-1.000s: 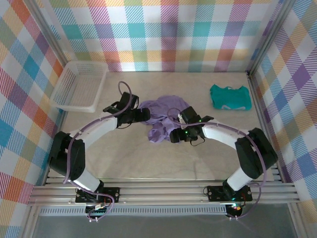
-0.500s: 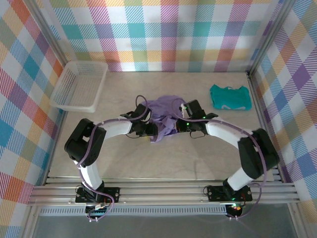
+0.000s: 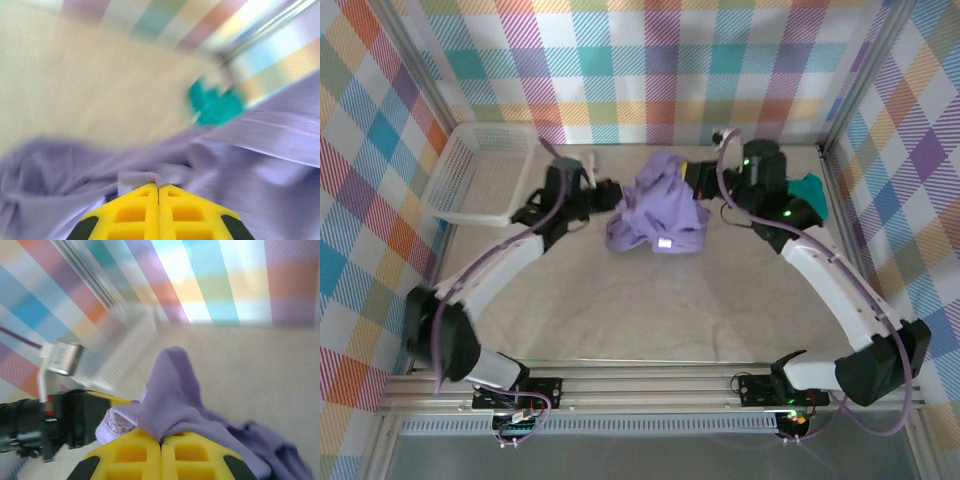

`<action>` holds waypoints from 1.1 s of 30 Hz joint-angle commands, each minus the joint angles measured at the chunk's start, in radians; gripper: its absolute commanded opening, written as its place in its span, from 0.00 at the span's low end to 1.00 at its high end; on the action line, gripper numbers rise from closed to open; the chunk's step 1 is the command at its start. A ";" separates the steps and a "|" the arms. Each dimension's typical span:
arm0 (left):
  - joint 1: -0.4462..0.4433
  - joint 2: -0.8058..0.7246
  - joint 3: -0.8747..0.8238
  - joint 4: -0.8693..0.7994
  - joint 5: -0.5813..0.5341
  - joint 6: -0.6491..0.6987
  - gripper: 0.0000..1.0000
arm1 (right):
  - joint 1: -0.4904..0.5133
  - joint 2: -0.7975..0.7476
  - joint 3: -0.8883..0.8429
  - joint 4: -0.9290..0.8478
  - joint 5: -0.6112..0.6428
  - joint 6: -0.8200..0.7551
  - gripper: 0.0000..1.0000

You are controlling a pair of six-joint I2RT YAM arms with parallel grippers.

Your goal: Fold the inside-out t-shirt

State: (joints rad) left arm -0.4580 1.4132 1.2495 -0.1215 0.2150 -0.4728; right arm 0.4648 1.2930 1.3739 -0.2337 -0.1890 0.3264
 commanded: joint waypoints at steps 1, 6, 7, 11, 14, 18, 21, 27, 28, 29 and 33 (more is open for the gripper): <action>-0.004 -0.138 0.126 -0.026 -0.123 0.071 0.00 | 0.000 -0.042 0.164 -0.049 -0.011 -0.103 0.00; -0.003 -0.157 0.267 -0.106 -0.185 0.126 0.00 | 0.000 -0.021 0.282 -0.088 0.037 -0.161 0.00; -0.003 -0.158 0.285 -0.115 -0.182 0.129 0.00 | 0.000 -0.020 0.289 -0.084 0.034 -0.161 0.00; -0.006 -0.171 0.322 -0.112 -0.153 0.128 0.00 | 0.000 -0.003 0.340 -0.123 0.021 -0.179 0.00; -0.029 -0.127 0.366 -0.139 -0.100 0.109 0.00 | 0.000 0.026 0.424 -0.187 0.126 -0.229 0.00; -0.052 -0.084 0.362 -0.148 -0.075 0.082 0.00 | 0.001 0.135 0.503 -0.174 0.137 -0.225 0.00; -0.019 -0.084 0.325 -0.239 -0.214 0.075 0.00 | 0.006 0.321 0.617 -0.210 0.076 -0.198 0.00; 0.244 -0.050 0.153 -0.255 -0.299 -0.014 0.00 | 0.036 0.670 0.963 -0.545 -0.100 -0.227 0.32; 0.272 -0.034 0.129 -0.256 -0.317 -0.016 0.00 | 0.038 0.670 0.948 -0.580 -0.090 -0.240 0.37; 0.296 -0.013 0.105 -0.253 -0.336 -0.011 0.00 | 0.040 0.643 0.876 -0.588 -0.061 -0.250 0.45; 0.331 0.025 0.009 -0.253 -0.400 0.013 0.41 | 0.046 0.400 0.333 -0.453 0.058 -0.215 0.65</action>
State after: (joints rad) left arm -0.1299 1.4357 1.3087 -0.3576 -0.1177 -0.4591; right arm 0.5014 1.8938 1.9312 -0.6601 -0.1841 0.1013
